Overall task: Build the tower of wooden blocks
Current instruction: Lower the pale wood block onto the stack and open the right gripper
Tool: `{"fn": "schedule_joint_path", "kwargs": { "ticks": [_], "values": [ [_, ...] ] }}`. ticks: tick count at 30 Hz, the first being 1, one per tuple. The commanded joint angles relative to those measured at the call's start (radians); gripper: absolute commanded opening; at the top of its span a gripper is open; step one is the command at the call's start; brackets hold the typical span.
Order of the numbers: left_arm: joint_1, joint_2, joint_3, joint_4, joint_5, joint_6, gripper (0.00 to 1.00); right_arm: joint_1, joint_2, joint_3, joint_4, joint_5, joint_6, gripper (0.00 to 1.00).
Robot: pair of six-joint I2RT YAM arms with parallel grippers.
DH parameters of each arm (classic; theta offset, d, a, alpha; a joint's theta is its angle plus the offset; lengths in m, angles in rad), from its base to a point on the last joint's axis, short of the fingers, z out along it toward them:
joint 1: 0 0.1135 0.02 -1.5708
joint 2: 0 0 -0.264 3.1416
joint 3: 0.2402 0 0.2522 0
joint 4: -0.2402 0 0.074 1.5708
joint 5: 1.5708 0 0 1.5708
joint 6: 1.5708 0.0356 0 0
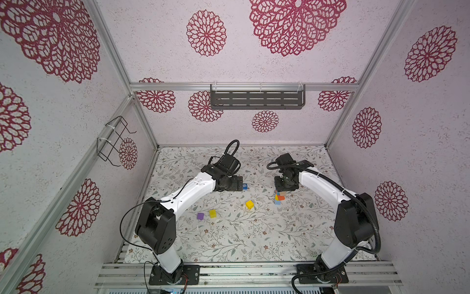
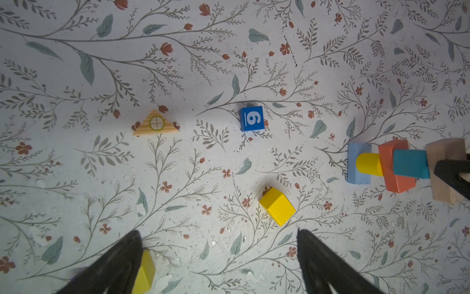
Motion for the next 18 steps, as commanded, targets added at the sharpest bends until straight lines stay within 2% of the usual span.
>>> {"fn": "schedule_joint_path", "kwargs": {
  "ticks": [1, 13, 18],
  "values": [
    [0.0, -0.036, -0.013, -0.007, -0.016, -0.005, 0.97, -0.007, -0.025, 0.011, -0.012, 0.018, 0.017, 0.44],
    [0.0, -0.098, -0.038, -0.015, -0.038, -0.005, 0.97, -0.002, -0.094, 0.074, -0.066, 0.032, 0.013, 0.49],
    [0.004, -0.16, -0.081, -0.014, -0.052, -0.011, 0.97, 0.041, -0.115, 0.123, -0.109, 0.038, 0.024, 0.5]
  ]
}}
